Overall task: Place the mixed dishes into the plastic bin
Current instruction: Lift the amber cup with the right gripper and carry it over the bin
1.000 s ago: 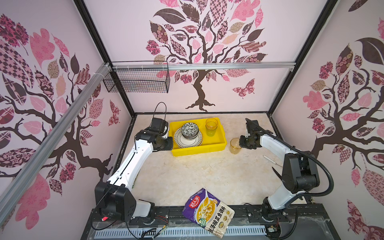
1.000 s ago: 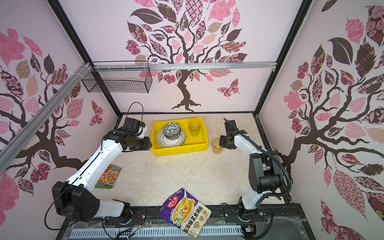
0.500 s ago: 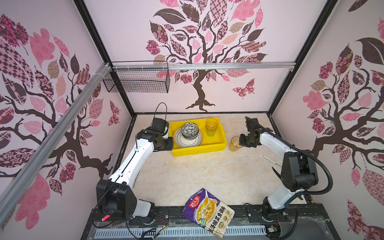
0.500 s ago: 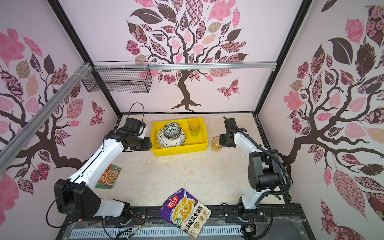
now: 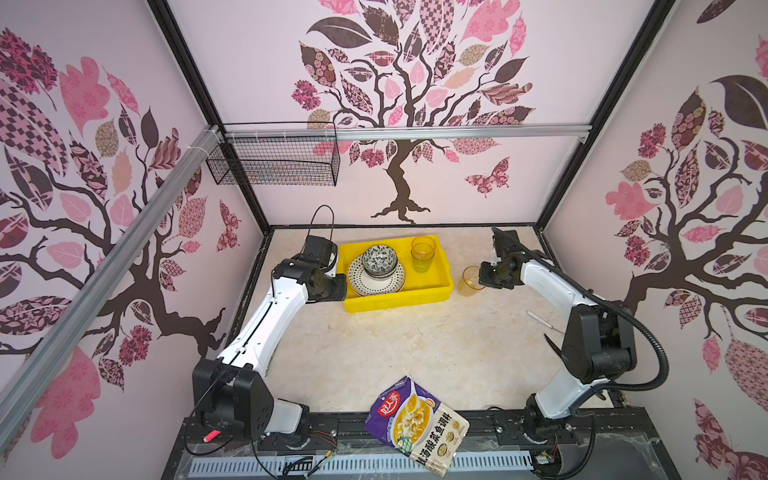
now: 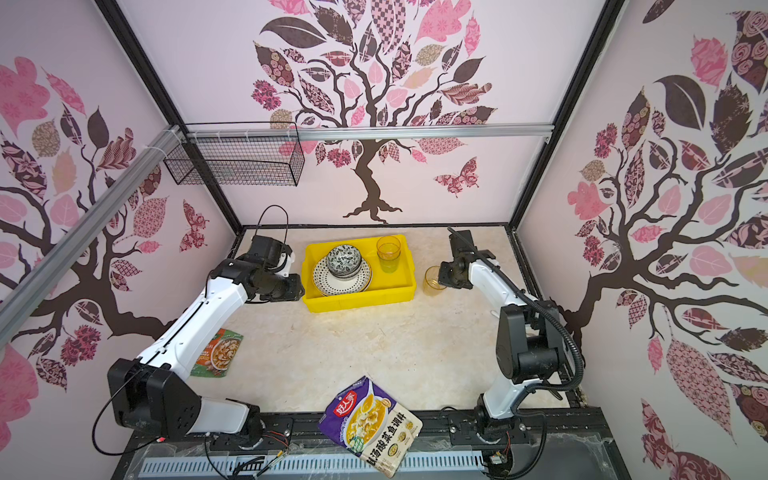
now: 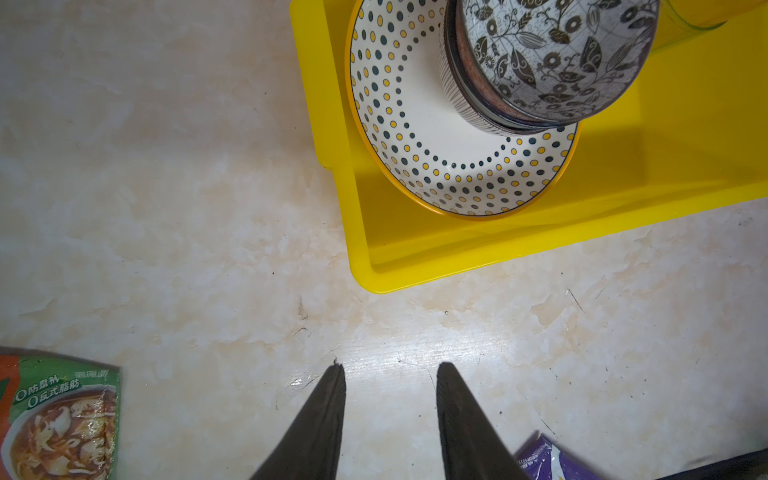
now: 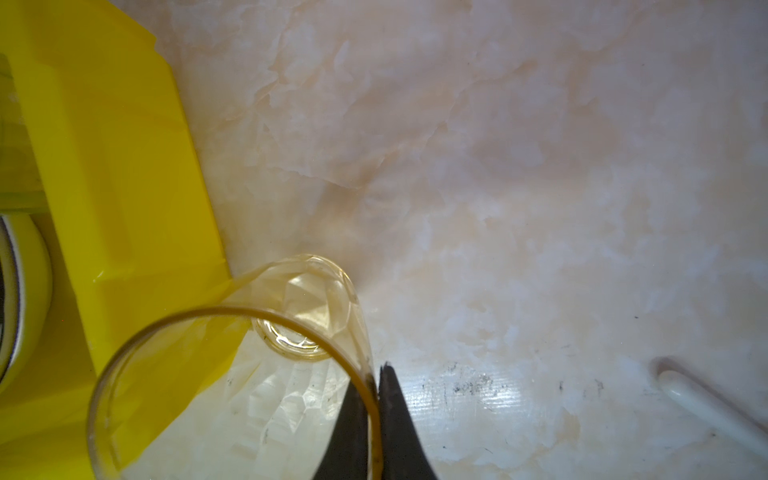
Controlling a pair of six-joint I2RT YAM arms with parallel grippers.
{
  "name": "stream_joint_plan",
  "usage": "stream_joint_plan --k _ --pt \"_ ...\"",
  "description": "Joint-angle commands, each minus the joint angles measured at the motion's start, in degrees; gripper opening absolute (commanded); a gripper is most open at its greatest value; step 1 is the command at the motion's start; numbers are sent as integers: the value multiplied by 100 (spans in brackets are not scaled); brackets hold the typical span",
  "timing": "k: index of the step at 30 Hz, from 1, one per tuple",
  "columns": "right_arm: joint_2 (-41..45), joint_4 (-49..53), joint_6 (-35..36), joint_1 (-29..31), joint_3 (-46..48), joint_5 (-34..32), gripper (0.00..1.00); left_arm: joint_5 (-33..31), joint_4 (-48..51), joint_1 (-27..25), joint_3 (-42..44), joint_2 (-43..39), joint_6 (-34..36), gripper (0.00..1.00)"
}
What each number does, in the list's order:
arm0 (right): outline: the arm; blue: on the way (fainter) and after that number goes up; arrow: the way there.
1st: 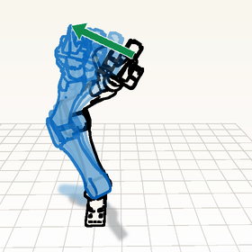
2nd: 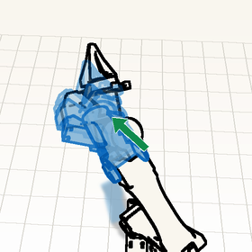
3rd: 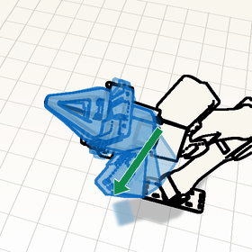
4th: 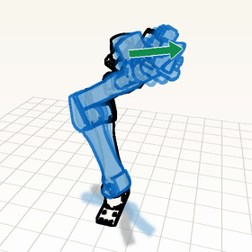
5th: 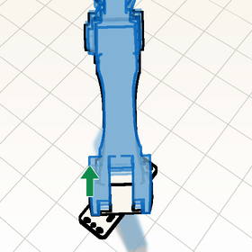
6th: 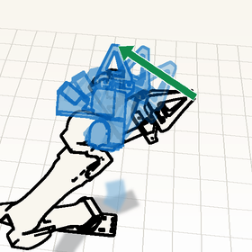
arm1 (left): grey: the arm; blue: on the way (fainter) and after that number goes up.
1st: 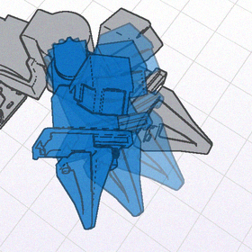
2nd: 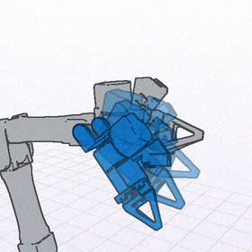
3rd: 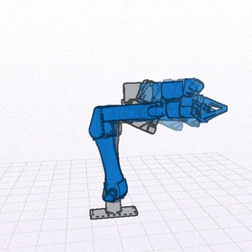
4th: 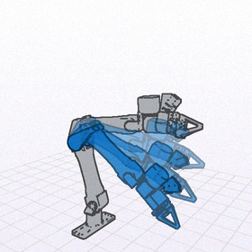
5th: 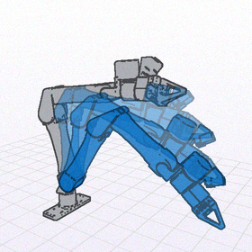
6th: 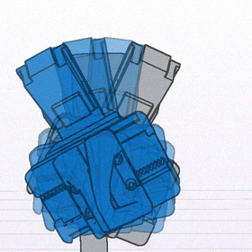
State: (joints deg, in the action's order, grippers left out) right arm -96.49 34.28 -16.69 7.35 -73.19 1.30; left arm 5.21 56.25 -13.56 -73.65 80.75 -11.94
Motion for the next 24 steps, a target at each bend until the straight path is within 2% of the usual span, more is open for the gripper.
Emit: stream_joint_plan --k 1,14,24 --pt "178 166 -25 -15 -325 -47 0 -53 -27 -28 65 -176 25 40" --pt "253 401 42 37 -961 -185 0 -99 -53 -26 149 -281 -13 40" --pt "128 619 200 315 -1616 -482 0 -115 -68 -25 167 -305 -18 40"
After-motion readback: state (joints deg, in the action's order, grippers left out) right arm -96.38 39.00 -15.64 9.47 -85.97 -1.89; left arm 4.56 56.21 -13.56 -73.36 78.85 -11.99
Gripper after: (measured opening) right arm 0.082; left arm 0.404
